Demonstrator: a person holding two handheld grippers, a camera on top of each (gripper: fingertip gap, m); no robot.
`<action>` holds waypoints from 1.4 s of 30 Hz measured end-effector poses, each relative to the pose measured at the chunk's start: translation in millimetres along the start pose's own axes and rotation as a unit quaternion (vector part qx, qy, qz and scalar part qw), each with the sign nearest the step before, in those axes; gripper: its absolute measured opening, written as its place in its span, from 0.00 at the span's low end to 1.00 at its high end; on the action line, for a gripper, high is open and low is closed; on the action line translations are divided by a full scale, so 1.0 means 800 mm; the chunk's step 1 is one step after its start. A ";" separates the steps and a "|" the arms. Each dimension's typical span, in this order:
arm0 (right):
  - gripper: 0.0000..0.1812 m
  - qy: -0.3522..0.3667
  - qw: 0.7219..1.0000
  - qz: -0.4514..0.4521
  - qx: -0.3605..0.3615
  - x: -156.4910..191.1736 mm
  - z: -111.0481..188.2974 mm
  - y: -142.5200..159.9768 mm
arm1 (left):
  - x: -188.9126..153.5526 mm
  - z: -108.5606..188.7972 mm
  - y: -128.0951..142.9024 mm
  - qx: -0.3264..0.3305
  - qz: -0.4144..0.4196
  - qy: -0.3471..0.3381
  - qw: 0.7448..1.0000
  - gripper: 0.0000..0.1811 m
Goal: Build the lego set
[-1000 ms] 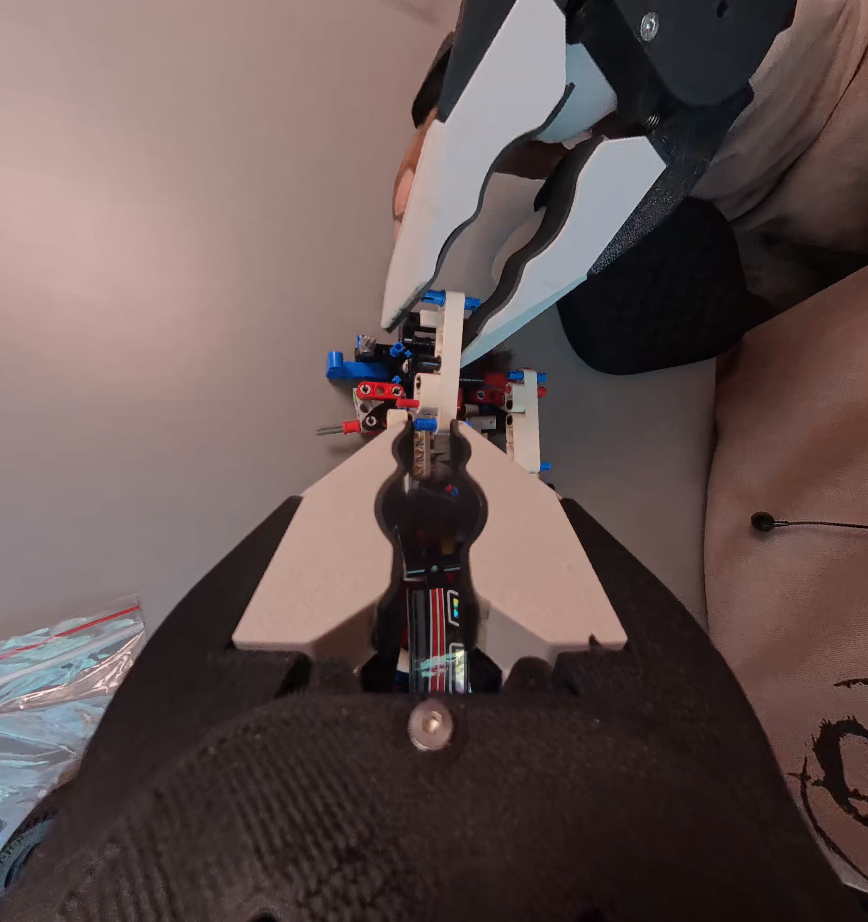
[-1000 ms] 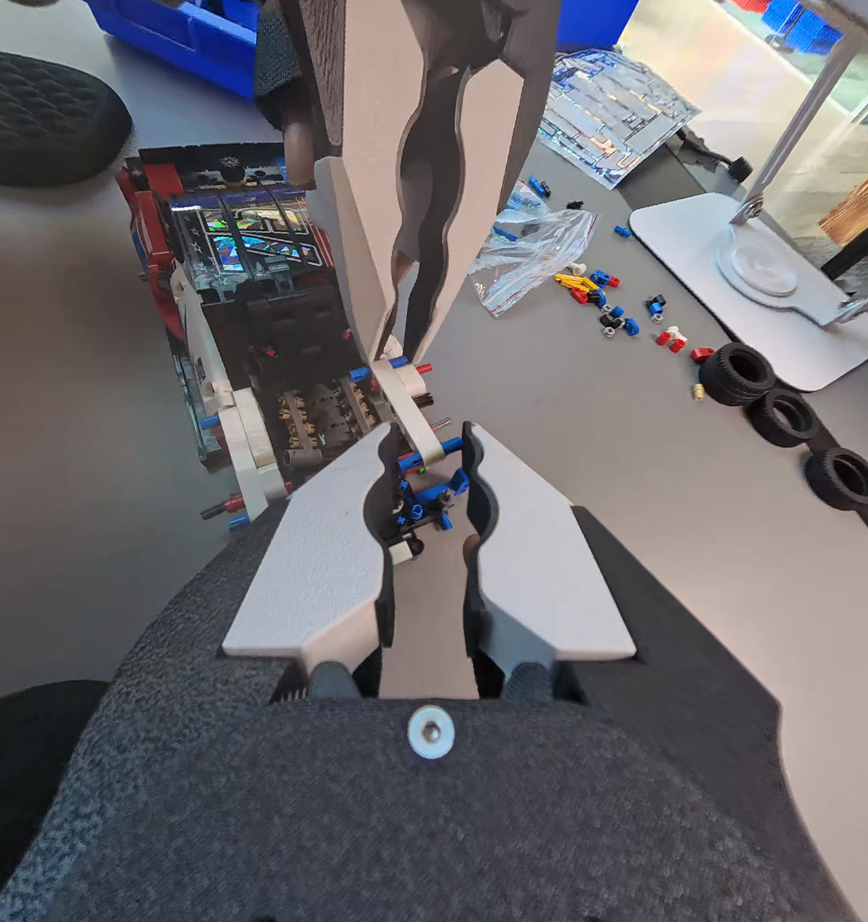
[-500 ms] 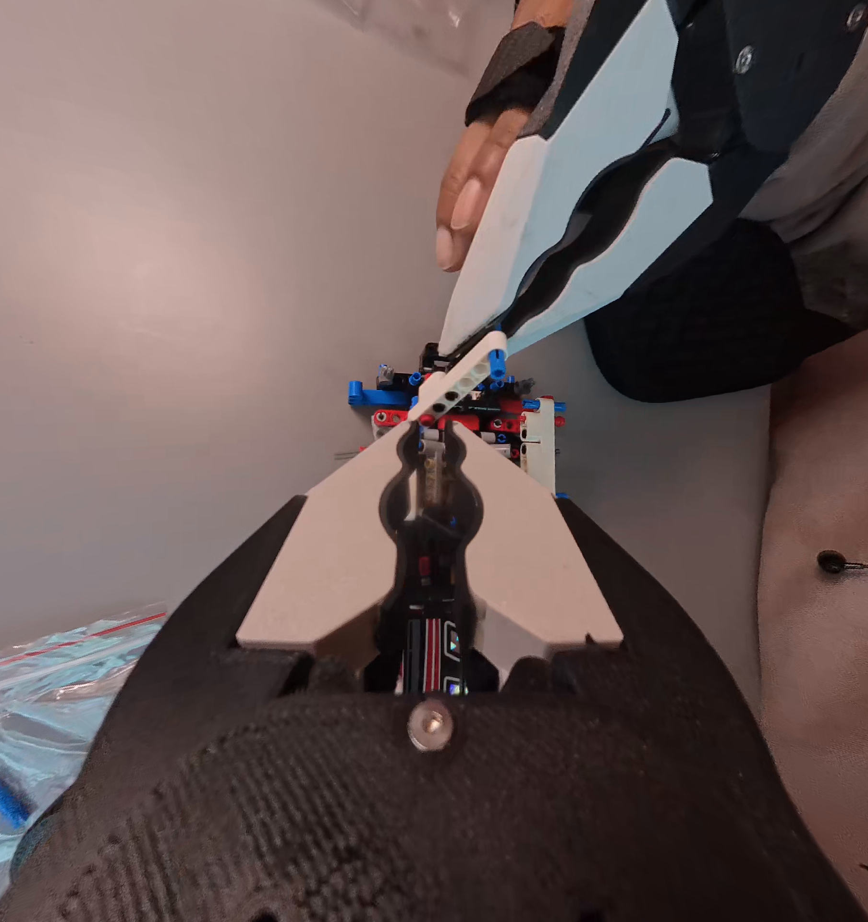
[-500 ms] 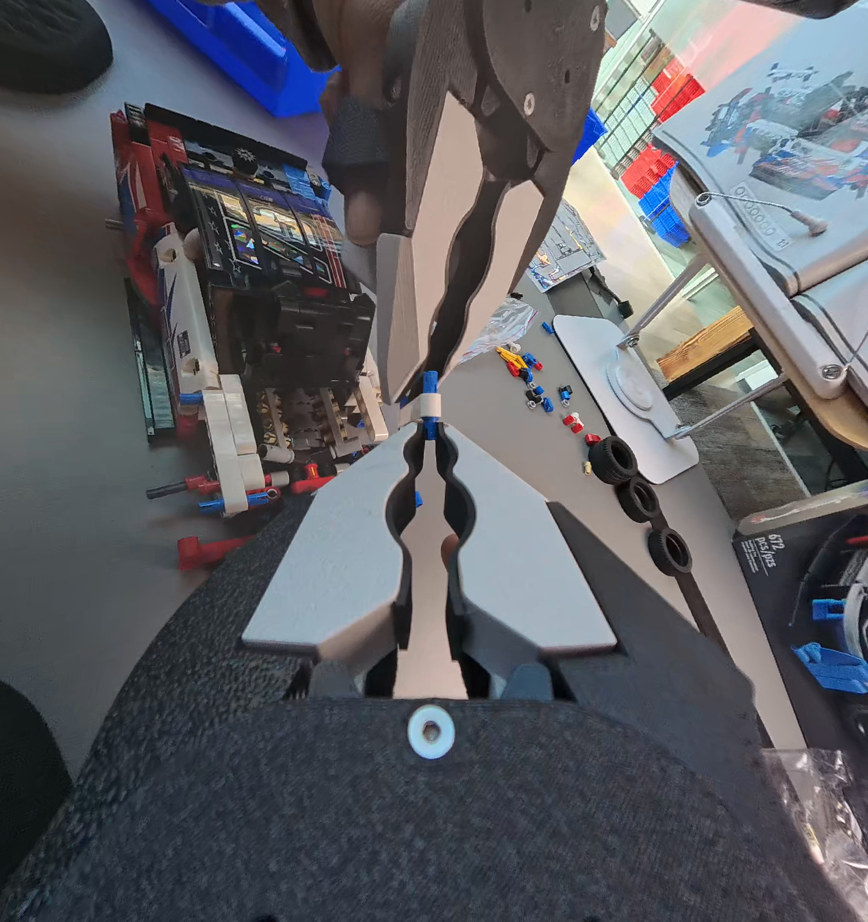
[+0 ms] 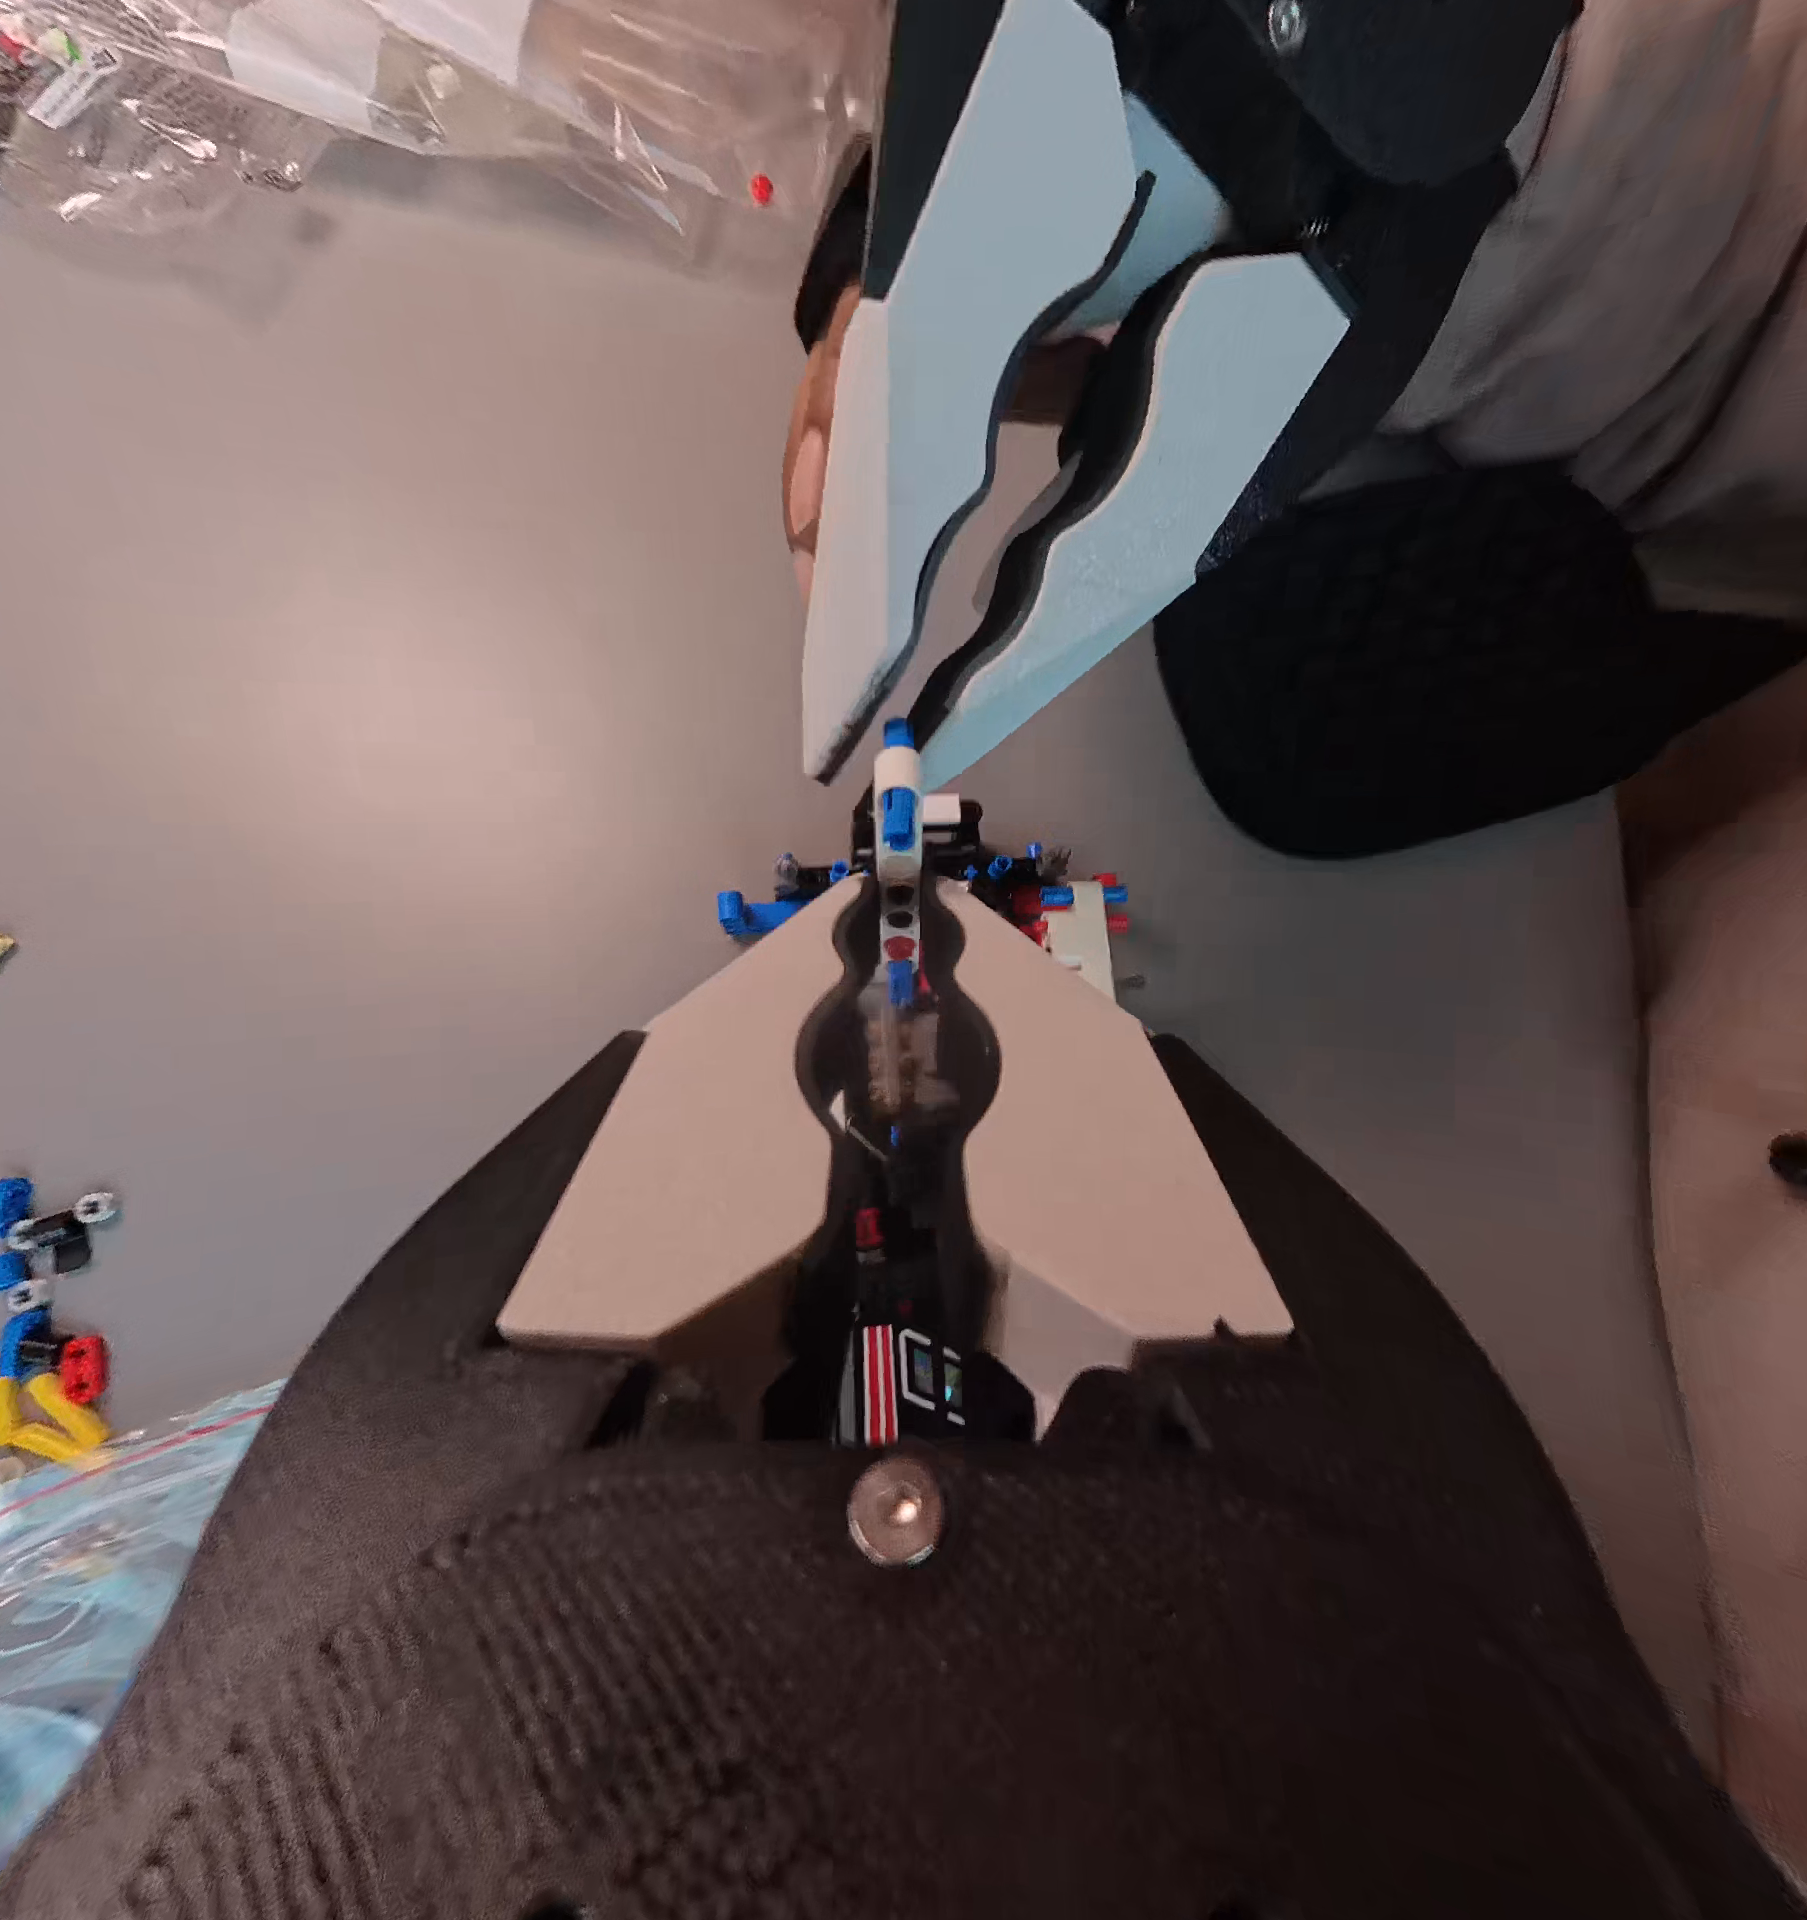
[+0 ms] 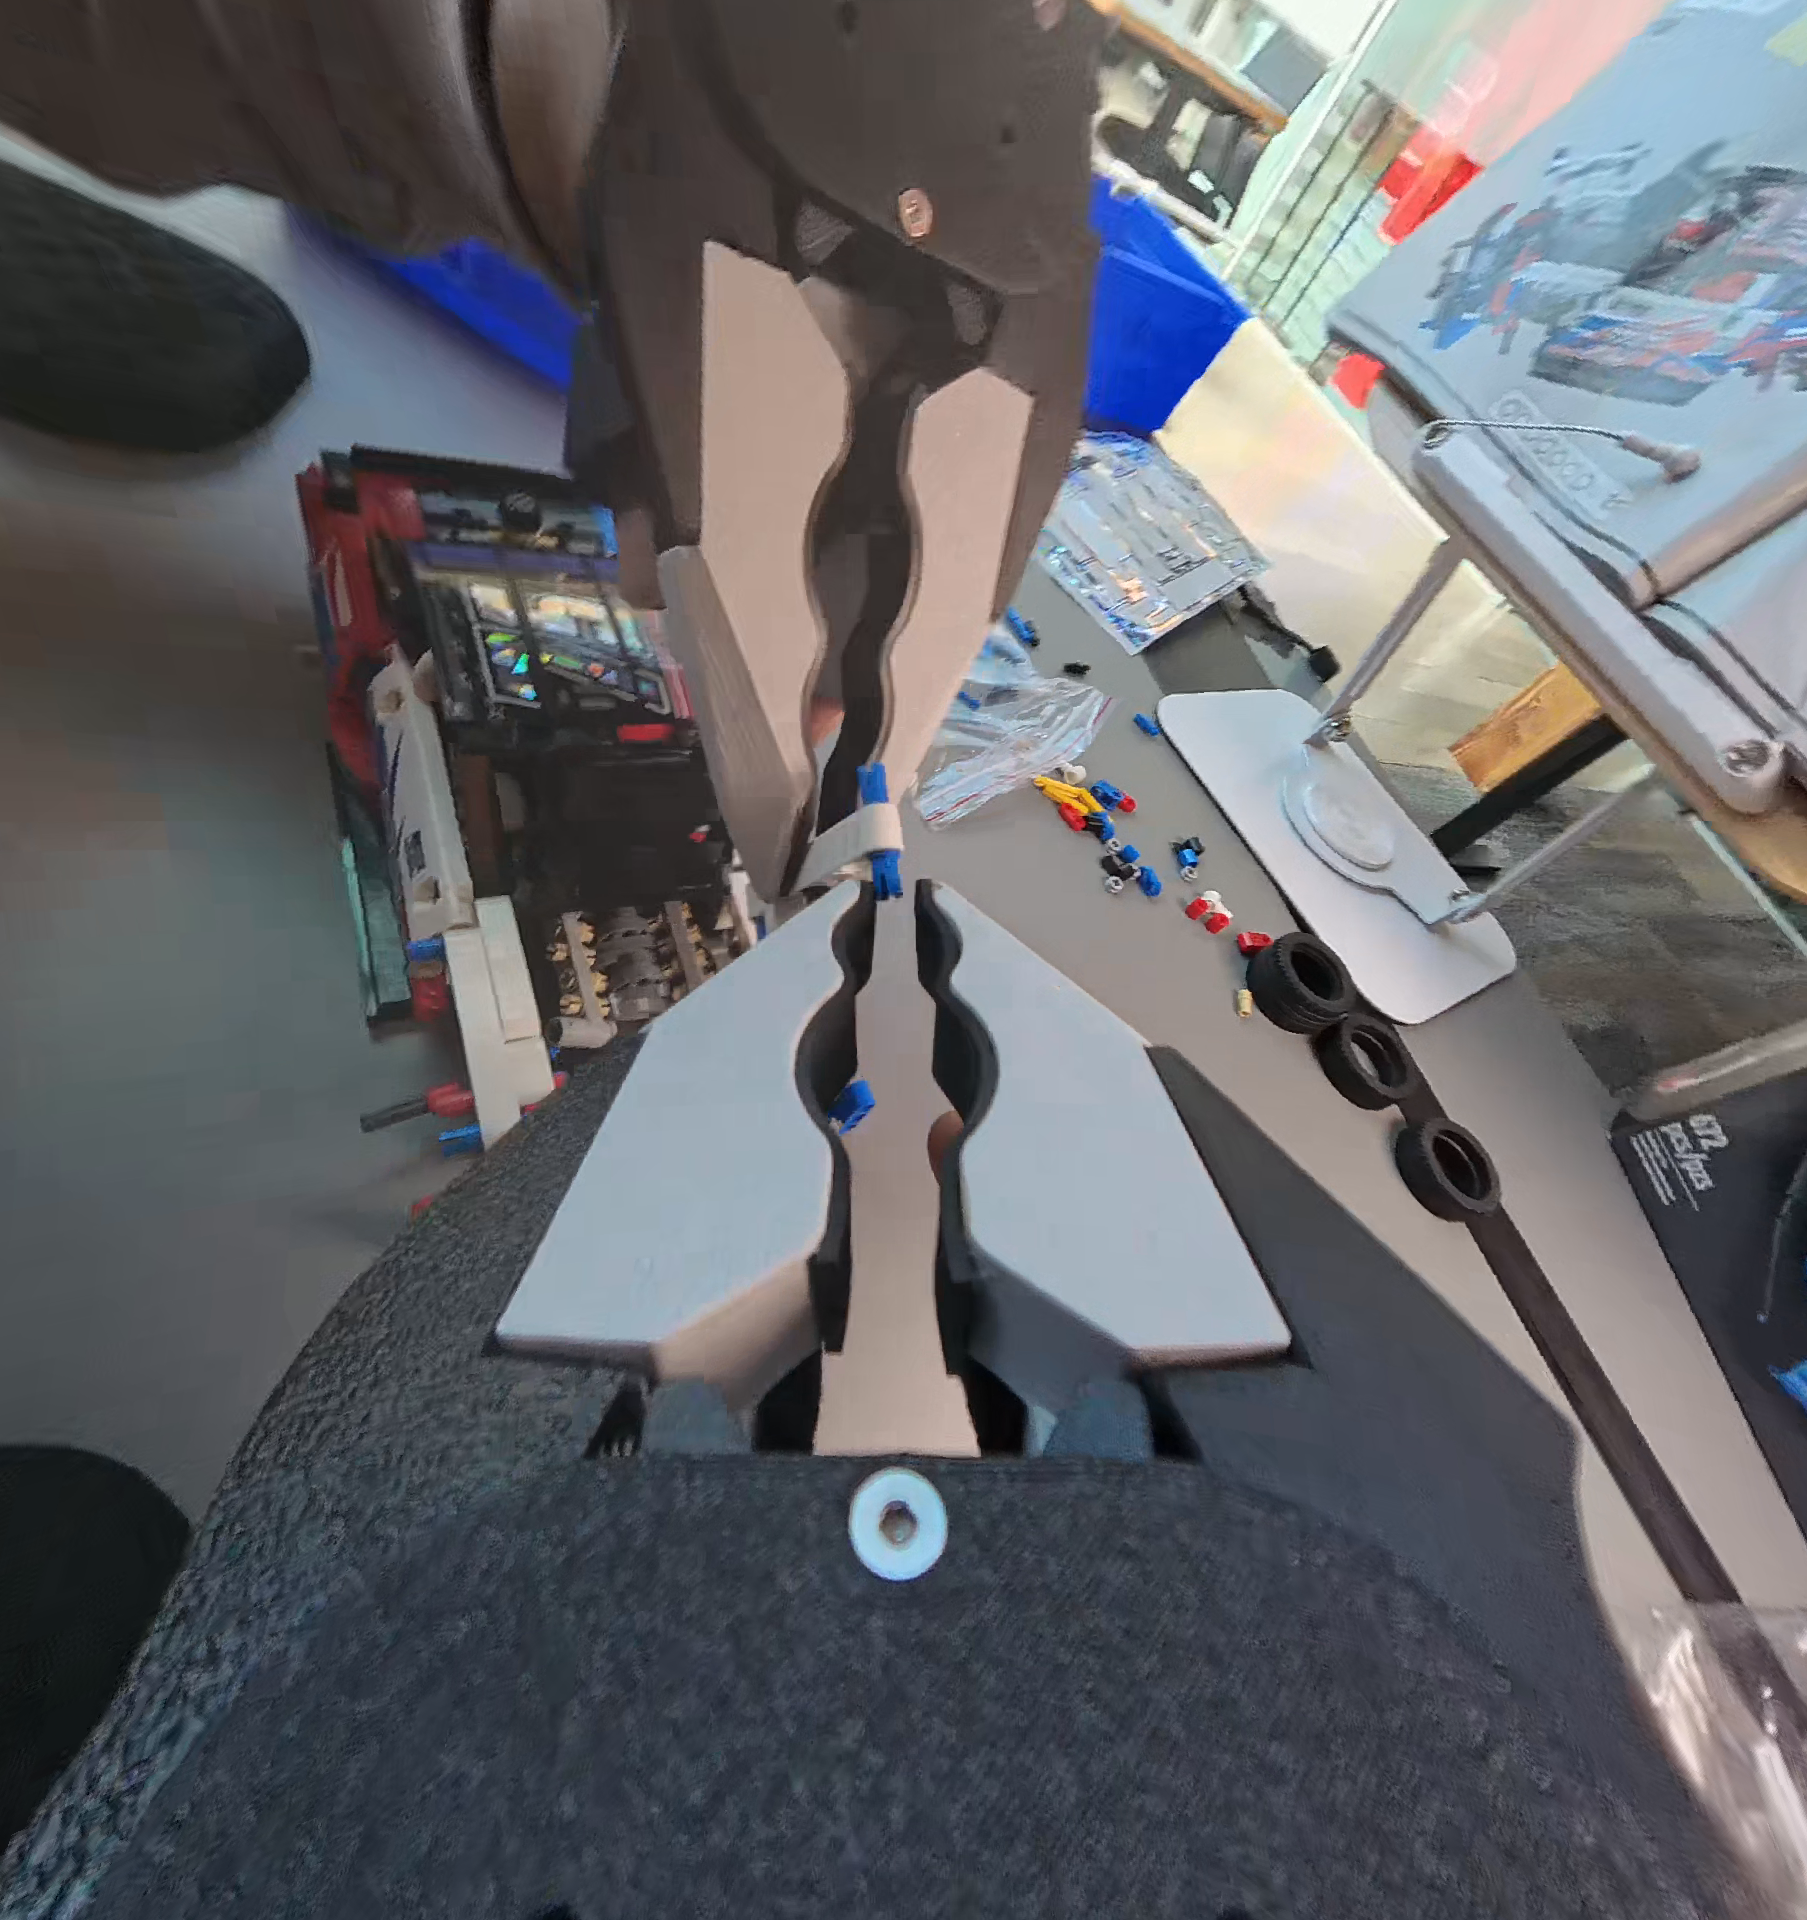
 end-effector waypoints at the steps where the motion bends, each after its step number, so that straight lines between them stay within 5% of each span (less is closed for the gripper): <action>1: 0.05 0.015 0.999 -0.026 -0.018 -0.009 0.006 -0.001 | 0.002 0.004 -0.005 -0.031 0.034 0.016 0.999 0.03; 5: 0.14 0.033 0.992 -0.110 -0.059 -0.026 0.027 0.002 | 0.021 0.022 -0.018 -0.175 0.187 0.078 0.964 0.03; 9: 0.23 0.109 0.983 -0.126 -0.071 -0.018 0.021 -0.010 | 0.039 0.039 -0.018 -0.315 0.327 0.127 0.882 0.03; 13: 0.27 0.218 0.971 -0.091 -0.040 -0.018 0.001 -0.019 | 0.037 0.037 -0.020 -0.384 0.381 0.146 0.828 0.03; 18: 0.18 0.224 0.970 -0.080 -0.046 -0.023 -0.003 -0.026 | 0.030 0.039 -0.025 -0.415 0.391 0.145 0.809 0.03; 21: 0.18 0.194 0.977 -0.068 -0.061 -0.021 -0.002 -0.028 | 0.026 0.041 -0.023 -0.407 0.380 0.151 0.817 0.03; 31: 0.18 -0.021 0.998 -0.035 -0.052 -0.009 -0.002 -0.002 | 0.044 0.070 0.014 -0.308 0.272 0.035 0.911 0.10; 42: 0.18 -0.119 0.993 -0.002 0.025 0.025 -0.033 0.044 | 0.039 0.040 0.042 -0.181 0.206 0.020 0.962 0.08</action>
Point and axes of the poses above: each gripper's, where its closed fingertips meet, z back along the fingers, y out of its underside, x = y × z across the jaws, the point moved 4 cm from there along z, back along the fingers, and after that the axes turned 6 degrees about x, right-handed, at the moved point
